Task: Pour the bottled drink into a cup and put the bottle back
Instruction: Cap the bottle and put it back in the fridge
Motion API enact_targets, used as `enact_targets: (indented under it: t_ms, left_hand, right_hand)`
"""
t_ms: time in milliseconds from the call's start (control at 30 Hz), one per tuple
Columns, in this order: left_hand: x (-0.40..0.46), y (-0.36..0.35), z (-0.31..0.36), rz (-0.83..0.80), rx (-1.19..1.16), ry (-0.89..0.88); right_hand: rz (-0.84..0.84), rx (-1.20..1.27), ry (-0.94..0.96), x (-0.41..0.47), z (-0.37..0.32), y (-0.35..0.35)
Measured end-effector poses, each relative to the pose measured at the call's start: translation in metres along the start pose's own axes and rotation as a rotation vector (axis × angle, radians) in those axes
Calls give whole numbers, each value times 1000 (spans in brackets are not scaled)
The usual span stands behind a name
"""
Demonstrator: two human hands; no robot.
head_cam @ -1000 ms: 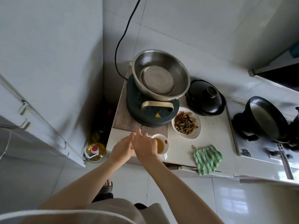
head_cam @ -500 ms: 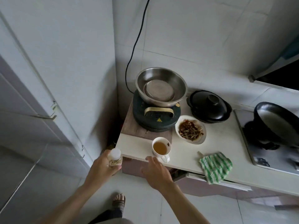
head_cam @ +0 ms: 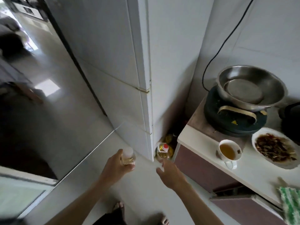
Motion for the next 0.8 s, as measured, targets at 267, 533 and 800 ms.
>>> enact_targets:
  t_ms: [267,533,800]
  left_hand:
    - [19,101,-56,216,-92,108]
    - [48,238,-142,321,-105,57]
    - [132,403,-142,405,-160,-158]
  right_hand:
    - [31,-161,286,27,-128,-17]
    - [122,-357,548,28,-313,-68]
    - [355,-455,717,59,-508,-13]
Point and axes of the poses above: each hand's wrist, its own x-axis towards the middle knuckle, its own y-axis out of the back of the hand, z = x × y, the point moved 1 cm from there along x, towards the middle knuckle, and after that the axes turned 13 degrees about z, right-handed, at the moved point
